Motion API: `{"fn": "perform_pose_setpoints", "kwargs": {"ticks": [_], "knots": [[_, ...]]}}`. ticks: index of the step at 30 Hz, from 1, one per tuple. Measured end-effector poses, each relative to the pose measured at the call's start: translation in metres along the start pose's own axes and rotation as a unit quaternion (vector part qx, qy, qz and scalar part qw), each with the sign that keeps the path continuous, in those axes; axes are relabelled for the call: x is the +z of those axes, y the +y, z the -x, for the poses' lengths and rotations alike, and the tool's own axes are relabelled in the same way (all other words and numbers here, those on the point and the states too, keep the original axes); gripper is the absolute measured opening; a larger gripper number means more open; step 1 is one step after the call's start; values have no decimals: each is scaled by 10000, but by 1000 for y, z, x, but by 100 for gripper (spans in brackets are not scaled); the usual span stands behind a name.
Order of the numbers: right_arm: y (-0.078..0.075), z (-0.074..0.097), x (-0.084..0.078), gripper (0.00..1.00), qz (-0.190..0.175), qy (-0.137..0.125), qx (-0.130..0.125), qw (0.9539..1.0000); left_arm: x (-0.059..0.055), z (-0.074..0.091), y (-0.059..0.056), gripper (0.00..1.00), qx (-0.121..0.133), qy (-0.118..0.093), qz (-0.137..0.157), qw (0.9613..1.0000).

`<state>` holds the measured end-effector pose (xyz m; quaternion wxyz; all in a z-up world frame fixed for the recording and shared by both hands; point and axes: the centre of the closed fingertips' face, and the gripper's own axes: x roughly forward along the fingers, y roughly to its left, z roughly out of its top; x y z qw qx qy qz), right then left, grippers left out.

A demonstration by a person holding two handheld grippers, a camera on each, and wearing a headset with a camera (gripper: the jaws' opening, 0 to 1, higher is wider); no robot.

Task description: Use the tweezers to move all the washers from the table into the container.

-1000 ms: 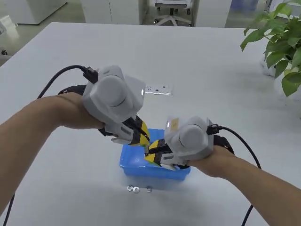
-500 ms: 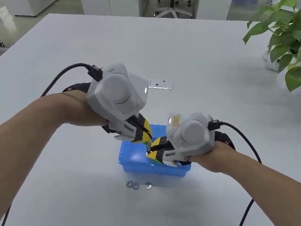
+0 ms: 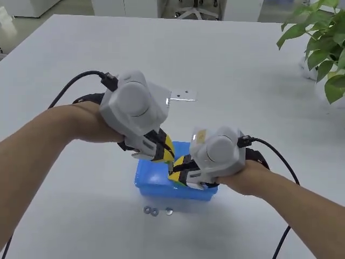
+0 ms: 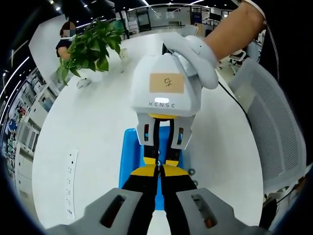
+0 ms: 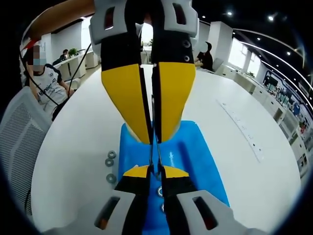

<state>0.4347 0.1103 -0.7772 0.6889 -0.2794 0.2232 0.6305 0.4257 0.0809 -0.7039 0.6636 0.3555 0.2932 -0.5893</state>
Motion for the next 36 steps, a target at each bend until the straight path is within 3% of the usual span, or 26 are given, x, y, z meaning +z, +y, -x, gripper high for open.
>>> {"fn": "perform_pose_setpoints", "kwargs": {"ticks": [21,27,36], "knots": [[11,27,29,13,115,-330,-174,9992,20,24,-13,6,123,-57,-107,9999],[19,30,35,14,191,-411,-162,9988,30,32,-20,6,140,-171,-116,9997],[31,34,39,12,337,-373,-140,9986,29,38,-32,6,167,-89,-162,9997]]}}
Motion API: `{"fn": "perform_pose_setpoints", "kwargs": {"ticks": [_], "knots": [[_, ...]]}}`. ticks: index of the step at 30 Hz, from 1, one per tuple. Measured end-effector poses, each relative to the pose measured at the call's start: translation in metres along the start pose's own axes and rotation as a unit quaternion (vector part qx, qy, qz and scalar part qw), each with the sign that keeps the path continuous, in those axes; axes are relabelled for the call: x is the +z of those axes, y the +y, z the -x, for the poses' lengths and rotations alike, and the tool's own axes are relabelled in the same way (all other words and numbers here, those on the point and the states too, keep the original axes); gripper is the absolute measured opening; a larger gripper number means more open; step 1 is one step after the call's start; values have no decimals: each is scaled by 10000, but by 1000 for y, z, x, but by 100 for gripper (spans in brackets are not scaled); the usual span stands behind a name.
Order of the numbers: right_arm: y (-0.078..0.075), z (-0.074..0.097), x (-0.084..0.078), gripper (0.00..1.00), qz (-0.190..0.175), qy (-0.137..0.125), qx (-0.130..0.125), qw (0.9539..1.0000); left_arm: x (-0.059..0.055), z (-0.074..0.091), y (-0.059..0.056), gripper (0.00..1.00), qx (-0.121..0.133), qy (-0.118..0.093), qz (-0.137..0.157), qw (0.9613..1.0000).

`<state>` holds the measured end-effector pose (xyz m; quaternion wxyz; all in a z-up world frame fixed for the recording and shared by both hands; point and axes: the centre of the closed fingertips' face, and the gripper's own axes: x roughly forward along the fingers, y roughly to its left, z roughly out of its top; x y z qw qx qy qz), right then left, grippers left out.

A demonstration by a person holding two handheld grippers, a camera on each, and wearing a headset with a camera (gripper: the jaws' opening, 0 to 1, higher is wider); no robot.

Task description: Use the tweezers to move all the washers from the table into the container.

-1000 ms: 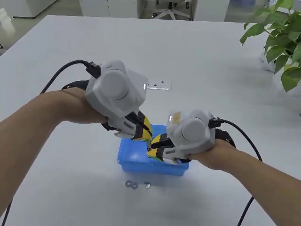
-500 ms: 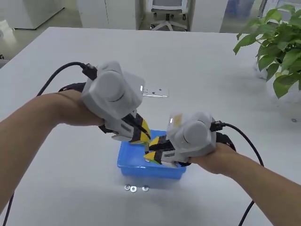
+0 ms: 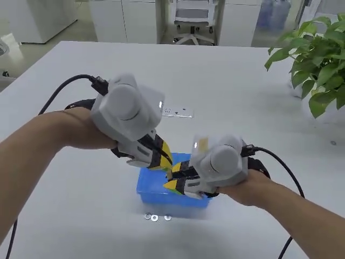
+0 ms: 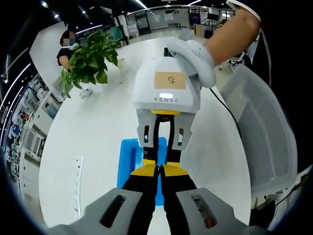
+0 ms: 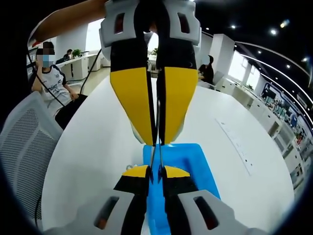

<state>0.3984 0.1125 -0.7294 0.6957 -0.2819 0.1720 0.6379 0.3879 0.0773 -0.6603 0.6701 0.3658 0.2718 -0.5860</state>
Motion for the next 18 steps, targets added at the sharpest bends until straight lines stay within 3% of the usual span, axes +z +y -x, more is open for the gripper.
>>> {"fn": "perform_pose_setpoints", "kwargs": {"ticks": [18], "knots": [[28,-9,-9,12,-25,49,146,9999,-12,-9,-25,6,-162,133,-38,9998]]}}
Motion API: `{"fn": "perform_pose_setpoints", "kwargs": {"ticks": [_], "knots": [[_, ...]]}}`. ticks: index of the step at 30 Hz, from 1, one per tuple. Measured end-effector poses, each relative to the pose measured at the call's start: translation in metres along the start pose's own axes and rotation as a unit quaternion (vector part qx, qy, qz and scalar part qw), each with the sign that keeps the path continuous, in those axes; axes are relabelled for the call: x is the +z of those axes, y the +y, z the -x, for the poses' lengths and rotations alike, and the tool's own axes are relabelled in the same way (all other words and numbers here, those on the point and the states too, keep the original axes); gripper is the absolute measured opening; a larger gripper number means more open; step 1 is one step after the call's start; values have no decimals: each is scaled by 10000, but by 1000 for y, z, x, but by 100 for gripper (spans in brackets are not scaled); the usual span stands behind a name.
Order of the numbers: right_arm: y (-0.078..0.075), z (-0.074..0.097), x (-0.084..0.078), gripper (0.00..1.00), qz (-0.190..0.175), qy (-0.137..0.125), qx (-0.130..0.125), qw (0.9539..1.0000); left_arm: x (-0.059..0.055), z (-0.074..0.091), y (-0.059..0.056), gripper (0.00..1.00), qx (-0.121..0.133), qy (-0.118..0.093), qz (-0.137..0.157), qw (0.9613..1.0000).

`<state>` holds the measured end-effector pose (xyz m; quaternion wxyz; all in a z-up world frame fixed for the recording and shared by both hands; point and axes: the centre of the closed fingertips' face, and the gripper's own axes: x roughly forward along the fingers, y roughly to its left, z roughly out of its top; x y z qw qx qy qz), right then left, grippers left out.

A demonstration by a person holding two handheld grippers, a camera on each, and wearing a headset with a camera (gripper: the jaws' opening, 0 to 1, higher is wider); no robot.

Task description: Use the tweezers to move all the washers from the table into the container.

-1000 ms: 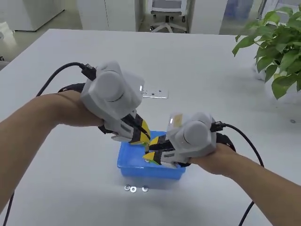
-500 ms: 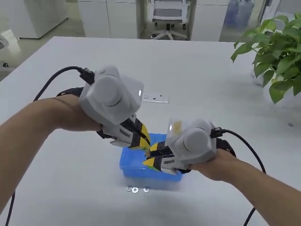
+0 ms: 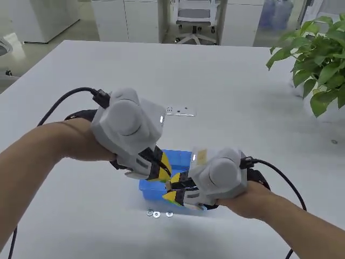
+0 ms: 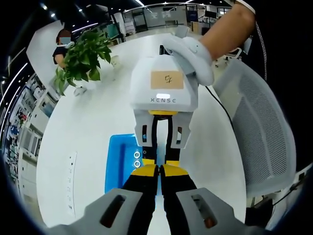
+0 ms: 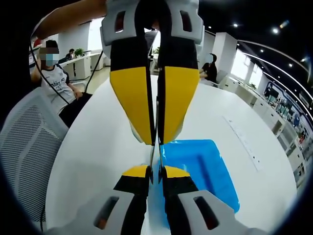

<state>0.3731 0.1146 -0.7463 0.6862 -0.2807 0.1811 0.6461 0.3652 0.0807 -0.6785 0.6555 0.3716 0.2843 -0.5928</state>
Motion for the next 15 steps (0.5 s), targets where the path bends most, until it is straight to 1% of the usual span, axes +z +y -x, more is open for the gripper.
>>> {"fn": "perform_pose_setpoints", "kwargs": {"ticks": [8,15], "knots": [[10,-7,-9,12,14,75,100,9999,-7,-8,-8,6,-121,58,1,9999],[15,-12,-16,12,10,114,121,9999,-12,-14,-14,6,-190,76,29,9998]]}}
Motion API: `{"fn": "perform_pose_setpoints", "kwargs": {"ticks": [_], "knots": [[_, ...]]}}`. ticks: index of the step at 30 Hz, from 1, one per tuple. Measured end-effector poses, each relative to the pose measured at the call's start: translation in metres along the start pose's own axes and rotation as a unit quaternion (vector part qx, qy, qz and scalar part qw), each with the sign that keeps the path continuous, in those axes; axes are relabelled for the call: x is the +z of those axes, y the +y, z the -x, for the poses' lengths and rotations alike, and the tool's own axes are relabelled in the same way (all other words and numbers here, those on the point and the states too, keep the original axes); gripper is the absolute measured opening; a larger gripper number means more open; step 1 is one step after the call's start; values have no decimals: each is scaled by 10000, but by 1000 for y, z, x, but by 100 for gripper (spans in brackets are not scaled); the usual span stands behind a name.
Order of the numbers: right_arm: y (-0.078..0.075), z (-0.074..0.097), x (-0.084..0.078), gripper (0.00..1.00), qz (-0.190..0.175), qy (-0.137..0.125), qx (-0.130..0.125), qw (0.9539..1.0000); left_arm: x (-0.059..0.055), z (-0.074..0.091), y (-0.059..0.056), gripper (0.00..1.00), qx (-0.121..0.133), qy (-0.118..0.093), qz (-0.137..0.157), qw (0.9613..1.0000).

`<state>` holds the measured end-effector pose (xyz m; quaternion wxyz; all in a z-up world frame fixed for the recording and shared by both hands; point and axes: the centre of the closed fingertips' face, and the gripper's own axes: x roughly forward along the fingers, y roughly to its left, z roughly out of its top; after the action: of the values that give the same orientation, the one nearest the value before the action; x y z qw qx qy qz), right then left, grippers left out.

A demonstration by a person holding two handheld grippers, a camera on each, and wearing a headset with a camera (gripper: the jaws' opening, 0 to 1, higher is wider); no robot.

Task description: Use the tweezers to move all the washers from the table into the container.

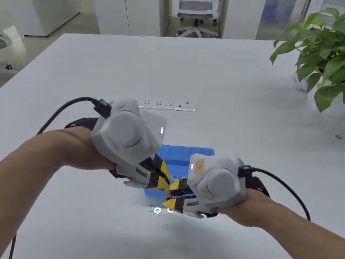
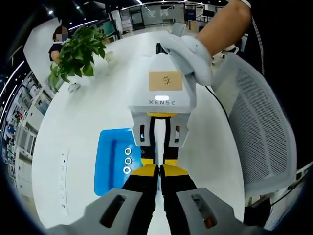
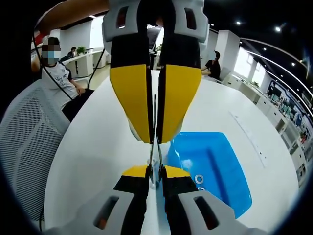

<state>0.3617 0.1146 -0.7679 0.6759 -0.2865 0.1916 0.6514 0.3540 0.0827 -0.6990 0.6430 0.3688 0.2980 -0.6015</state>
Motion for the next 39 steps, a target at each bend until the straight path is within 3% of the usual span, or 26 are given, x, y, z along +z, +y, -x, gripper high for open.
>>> {"fn": "perform_pose_setpoints", "kwargs": {"ticks": [9,21,39], "knots": [[6,-7,-8,12,-84,15,66,9999,-5,-9,-5,6,-113,0,54,9999],[6,-15,-16,12,-233,-1,100,9997,-13,-19,-2,6,-209,30,114,9997],[5,-15,-18,12,-313,-50,51,9995,-9,-21,0,6,-227,-72,199,9995]]}}
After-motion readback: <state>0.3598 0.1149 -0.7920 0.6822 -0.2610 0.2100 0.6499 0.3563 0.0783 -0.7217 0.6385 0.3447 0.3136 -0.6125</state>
